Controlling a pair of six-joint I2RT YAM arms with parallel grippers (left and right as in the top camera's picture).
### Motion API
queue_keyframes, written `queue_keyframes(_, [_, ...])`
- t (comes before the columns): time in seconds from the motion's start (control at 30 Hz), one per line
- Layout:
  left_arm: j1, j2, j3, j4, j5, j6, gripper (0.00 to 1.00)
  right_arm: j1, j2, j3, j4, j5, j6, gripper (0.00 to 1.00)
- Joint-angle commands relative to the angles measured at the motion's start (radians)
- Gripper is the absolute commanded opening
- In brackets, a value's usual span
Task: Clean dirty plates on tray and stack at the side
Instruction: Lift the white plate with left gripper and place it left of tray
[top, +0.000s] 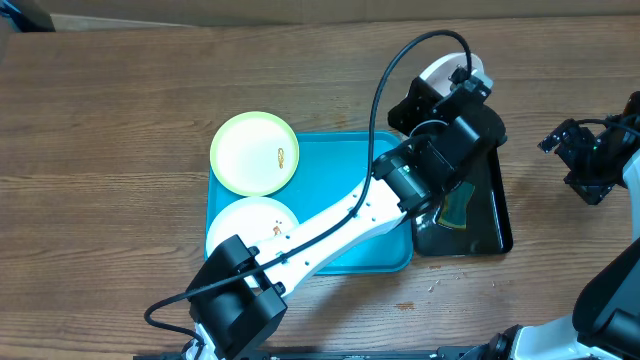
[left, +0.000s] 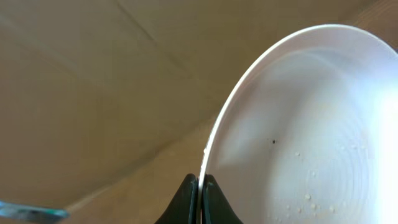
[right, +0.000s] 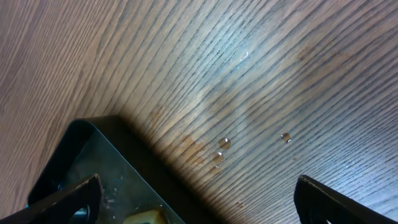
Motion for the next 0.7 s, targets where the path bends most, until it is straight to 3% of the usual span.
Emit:
queue_keyframes(0.0, [0.043,0.005,0.024,-0.104,0.257,-0.264,0.04,-0.002,0.000,0.018,0.004,-0.005,0.001,1.00])
queue_keyframes(0.1, [0.122,0.003,0.027,-0.205,0.498,-0.467,0.04,-0.002,0.000,0.018,0.004,-0.005,0.001,1.00])
queue_keyframes(0.4, [0.577,-0.058,0.040,-0.250,1.209,-0.770,0.04,-0.002,0.000,0.018,0.004,-0.005,0.001,1.00])
queue_keyframes(0.5, [0.754,-0.059,0.040,-0.332,1.300,-0.789,0.04,-0.002,0.000,0.018,0.004,-0.005,0.001,1.00])
queue_keyframes(0.67, [1.075,-0.059,0.040,-0.558,1.302,-0.787,0.04,-0.002,0.000,0.018,0.004,-0.006,0.001,1.00])
